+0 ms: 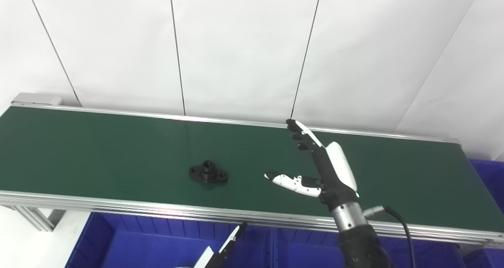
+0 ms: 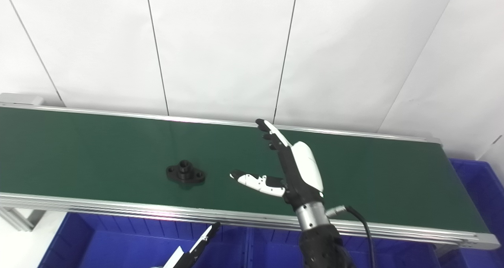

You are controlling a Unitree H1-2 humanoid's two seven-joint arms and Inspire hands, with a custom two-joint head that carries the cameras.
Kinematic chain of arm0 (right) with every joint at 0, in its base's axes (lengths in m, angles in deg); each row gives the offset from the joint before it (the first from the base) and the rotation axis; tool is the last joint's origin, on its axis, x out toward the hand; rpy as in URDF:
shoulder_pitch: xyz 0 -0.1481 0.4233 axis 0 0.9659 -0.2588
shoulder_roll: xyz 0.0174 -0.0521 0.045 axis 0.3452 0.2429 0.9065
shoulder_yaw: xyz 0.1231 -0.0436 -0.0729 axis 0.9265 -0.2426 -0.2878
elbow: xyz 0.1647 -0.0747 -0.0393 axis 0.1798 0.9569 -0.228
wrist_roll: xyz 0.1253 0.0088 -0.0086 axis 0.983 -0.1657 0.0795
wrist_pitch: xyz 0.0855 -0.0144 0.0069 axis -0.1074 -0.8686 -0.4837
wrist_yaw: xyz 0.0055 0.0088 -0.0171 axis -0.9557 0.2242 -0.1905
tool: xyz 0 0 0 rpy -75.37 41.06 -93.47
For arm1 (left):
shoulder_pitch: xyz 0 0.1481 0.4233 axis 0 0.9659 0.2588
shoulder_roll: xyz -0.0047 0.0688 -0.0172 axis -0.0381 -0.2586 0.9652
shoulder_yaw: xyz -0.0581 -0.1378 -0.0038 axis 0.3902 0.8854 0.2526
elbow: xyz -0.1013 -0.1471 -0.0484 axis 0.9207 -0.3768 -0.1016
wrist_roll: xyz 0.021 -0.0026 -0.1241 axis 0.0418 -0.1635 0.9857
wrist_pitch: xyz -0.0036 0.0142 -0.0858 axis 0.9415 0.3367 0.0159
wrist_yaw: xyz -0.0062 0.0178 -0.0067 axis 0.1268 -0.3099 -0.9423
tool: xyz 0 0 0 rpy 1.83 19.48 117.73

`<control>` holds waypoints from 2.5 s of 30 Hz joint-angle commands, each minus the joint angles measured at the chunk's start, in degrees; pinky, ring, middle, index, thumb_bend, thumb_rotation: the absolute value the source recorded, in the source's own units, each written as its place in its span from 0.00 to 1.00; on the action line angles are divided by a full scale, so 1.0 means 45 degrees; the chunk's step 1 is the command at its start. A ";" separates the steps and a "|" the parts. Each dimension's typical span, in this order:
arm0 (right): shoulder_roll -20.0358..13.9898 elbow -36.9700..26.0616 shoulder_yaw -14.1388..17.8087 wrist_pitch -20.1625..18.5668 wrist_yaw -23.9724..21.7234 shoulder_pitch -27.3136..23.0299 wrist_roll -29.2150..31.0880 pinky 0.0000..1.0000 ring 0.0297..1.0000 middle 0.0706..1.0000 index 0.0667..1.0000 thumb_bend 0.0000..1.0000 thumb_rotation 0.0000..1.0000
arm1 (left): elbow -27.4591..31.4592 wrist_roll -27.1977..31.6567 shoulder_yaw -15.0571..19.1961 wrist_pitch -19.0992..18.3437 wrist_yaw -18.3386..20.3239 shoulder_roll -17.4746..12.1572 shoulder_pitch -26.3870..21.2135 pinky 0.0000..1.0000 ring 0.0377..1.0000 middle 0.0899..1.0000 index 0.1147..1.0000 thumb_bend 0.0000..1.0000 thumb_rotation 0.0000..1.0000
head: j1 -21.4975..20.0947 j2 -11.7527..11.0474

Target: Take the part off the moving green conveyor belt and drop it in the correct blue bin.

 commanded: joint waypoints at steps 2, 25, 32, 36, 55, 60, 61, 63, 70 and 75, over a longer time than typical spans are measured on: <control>-0.0194 0.0167 -0.0156 -0.0348 -0.0189 -0.0763 -0.0373 0.74 0.82 0.84 0.91 0.69 0.48 | 0.0283 -0.0008 -0.0117 0.0509 -0.0026 0.0044 -0.0149 1.00 1.00 1.00 1.00 0.72 0.90 | 0.0062 -0.0051; -0.0899 0.5254 -0.1767 0.0156 -0.0432 -0.3824 -0.1110 0.76 0.84 0.87 0.92 0.77 0.49 | -0.0324 -0.0125 -0.0566 0.0510 -0.0366 0.0414 -0.0418 1.00 1.00 1.00 1.00 0.73 0.85 | 0.0642 -0.0337; -0.1288 0.6582 -0.2835 0.0400 -0.0383 -0.4662 -0.1897 0.83 0.85 0.86 0.91 0.76 0.48 | -0.0376 -0.0325 -0.0655 0.0510 -0.0514 0.0589 -0.0452 1.00 1.00 1.00 1.00 0.72 0.85 | 0.0867 -0.0367; -0.1365 0.7225 -0.3170 0.0377 -0.0491 -0.5028 -0.2050 0.85 0.85 0.86 0.90 0.76 0.45 | -0.0469 -0.0440 -0.0673 0.0510 -0.0621 0.0704 -0.0469 1.00 1.00 1.00 1.00 0.75 0.85 | 0.1038 -0.0405; -0.1675 0.9379 -0.4749 0.0587 -0.0859 -0.5672 -0.2649 0.87 0.85 0.86 0.91 0.76 0.36 | -0.0402 -0.0900 -0.1016 0.0509 -0.1326 0.0803 -0.0514 1.00 1.00 1.00 1.00 0.76 0.85 | 0.1324 -0.0226; -0.1730 0.9678 -0.4985 0.0842 -0.0554 -0.5502 -0.2678 0.83 0.83 0.84 0.90 0.77 0.34 | -0.0369 -0.0810 -0.1095 0.0509 -0.1400 0.0813 -0.0513 1.00 1.00 1.00 1.00 0.76 0.85 | 0.1345 -0.0125; -0.1719 0.9699 -0.4980 0.0886 -0.0479 -0.5420 -0.2641 0.82 0.82 0.83 0.90 0.77 0.34 | -0.0356 -0.0794 -0.1107 0.0509 -0.1405 0.0814 -0.0511 1.00 1.00 1.00 1.00 0.76 0.85 | 0.1346 -0.0069; -0.1696 0.9600 -0.4935 0.0914 -0.0382 -0.5231 -0.2546 0.62 0.67 0.72 0.87 0.73 0.24 | -0.0312 -0.0742 -0.1118 0.0509 -0.1358 0.0812 -0.0499 1.00 1.00 1.00 1.00 0.76 0.85 | 0.1363 -0.0034; -0.1858 0.8824 -0.5071 0.0713 -0.0299 -0.4862 -0.2835 0.37 0.38 0.47 0.51 0.51 0.00 | -0.0279 -0.0648 -0.1112 0.0509 -0.1368 0.0871 -0.0500 1.00 1.00 1.00 1.00 0.77 0.84 | 0.1349 0.0018; -0.1929 0.8428 -0.5217 0.0559 -0.0256 -0.4826 -0.3187 0.35 0.37 0.45 0.51 0.51 0.00 | -0.0319 -0.0685 -0.1142 0.0510 -0.1513 0.0893 -0.0529 1.00 1.00 1.00 1.00 0.75 0.84 | 0.1296 0.0037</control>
